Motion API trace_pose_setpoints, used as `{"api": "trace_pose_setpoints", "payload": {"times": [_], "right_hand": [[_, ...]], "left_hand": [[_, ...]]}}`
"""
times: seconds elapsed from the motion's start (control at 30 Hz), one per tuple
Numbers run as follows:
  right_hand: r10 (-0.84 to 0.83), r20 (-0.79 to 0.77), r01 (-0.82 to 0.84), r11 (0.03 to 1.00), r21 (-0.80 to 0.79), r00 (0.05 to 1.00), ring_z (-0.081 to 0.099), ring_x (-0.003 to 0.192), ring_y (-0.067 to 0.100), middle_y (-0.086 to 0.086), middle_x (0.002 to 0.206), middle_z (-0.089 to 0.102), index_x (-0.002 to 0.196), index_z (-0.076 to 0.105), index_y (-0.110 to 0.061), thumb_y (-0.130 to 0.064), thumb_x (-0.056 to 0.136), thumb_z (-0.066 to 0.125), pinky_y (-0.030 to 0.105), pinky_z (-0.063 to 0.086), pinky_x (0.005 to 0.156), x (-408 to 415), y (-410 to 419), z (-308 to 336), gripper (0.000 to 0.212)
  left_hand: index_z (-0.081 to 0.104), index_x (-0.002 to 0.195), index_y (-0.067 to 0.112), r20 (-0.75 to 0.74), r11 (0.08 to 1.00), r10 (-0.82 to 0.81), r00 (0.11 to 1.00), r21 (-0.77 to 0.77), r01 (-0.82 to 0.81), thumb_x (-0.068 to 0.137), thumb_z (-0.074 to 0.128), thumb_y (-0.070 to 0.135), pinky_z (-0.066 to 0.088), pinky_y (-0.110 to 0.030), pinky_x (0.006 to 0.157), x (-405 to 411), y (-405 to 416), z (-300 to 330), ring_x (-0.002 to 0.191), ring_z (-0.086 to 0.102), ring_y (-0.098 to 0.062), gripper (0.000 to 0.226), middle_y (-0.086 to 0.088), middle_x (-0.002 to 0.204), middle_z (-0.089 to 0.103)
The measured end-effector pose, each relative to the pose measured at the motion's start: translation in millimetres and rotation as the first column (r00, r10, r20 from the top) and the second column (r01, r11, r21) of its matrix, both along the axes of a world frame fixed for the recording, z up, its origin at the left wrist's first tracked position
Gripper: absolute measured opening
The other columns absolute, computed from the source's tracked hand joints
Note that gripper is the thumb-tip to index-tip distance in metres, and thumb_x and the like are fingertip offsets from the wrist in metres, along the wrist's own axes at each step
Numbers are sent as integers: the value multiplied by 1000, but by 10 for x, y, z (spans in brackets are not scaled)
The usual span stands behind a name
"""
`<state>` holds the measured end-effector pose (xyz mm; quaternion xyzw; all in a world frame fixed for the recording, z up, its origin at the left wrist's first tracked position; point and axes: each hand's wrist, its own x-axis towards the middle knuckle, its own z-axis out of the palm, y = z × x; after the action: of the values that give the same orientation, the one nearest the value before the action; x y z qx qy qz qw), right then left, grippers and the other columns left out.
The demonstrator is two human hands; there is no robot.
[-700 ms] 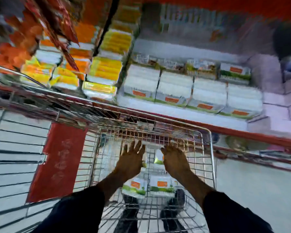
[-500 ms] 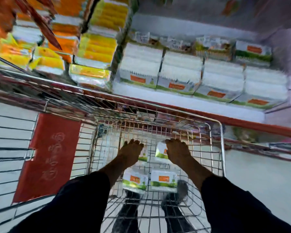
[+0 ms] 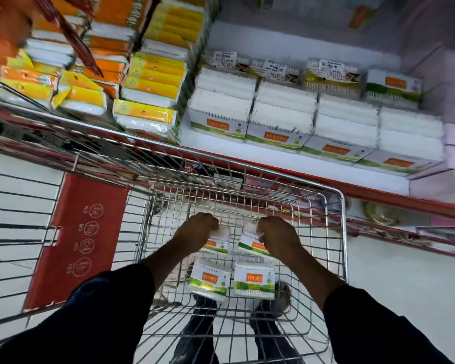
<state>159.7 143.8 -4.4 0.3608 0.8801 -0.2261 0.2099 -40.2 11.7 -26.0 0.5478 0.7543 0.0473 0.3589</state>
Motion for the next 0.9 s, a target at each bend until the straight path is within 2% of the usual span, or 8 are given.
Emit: {"api": "trace_pose_setpoints", "payload": {"times": [0.13, 0.23, 0.33, 0.43, 0.53, 0.7, 0.9], "right_hand": [[-9, -95, 19, 994, 108, 995, 61, 105, 30, 9, 110, 67, 106, 65, -13, -1, 81, 63, 37, 51, 85, -37, -141, 389, 28], [15, -164, 29, 965, 261, 986, 61, 103, 28, 6, 108, 67, 103, 66, -15, 0, 74, 68, 38, 53, 84, -88, -192, 813, 34], [-23, -288, 121, 936, 329, 957, 63, 99, 25, 1, 102, 68, 95, 67, -20, -1, 67, 77, 37, 55, 80, -131, -197, 1373, 35], [-25, -383, 193, 893, 407, 923, 65, 91, 23, -2, 93, 69, 92, 69, -23, -3, 57, 85, 34, 55, 72, -198, -157, 1952, 43], [-21, -449, 248, 856, 454, 893, 65, 89, 25, -1, 90, 69, 94, 69, -22, -4, 54, 86, 34, 54, 71, -287, -82, 2398, 47], [-34, -539, 331, 821, 465, 842, 62, 92, 23, -2, 94, 68, 99, 69, -20, -2, 71, 77, 33, 51, 76, -428, 110, 2660, 34], [-80, -488, 333, 824, 459, 869, 60, 91, 20, -2, 95, 66, 99, 68, -19, 0, 73, 74, 33, 50, 77, -542, 274, 2494, 32]], "left_hand": [[70, 109, 16, -96, 984, 42, 994, 175, -24, 76, 64, -14, 57, -38, 86, -31, -115, 467, 105, 66, -28, 44, -7, 115, 67], [71, 109, 13, -215, 948, 76, 974, 319, -4, 74, 65, -16, 60, -38, 78, -58, -141, 1001, 94, 70, -28, 46, -6, 113, 69], [72, 103, 13, -281, 900, 113, 953, 436, 22, 64, 69, -19, 60, -37, 71, -123, -175, 1549, 88, 68, -28, 50, -4, 103, 69], [72, 103, 10, -315, 855, 131, 940, 515, 54, 57, 75, -19, 57, -36, 74, -206, -111, 2005, 91, 65, -28, 55, -5, 100, 69], [73, 105, 8, -336, 797, 134, 932, 596, 100, 61, 75, -17, 56, -37, 80, -259, 11, 2416, 93, 64, -29, 51, -7, 99, 70], [71, 112, 4, -326, 744, 156, 933, 660, 106, 75, 70, -15, 57, -41, 78, -324, 289, 2737, 95, 62, -29, 42, -10, 100, 69], [71, 113, 6, -328, 749, 171, 929, 656, 94, 79, 69, -13, 58, -41, 81, -378, 617, 2610, 96, 61, -25, 39, -6, 100, 68]]}}
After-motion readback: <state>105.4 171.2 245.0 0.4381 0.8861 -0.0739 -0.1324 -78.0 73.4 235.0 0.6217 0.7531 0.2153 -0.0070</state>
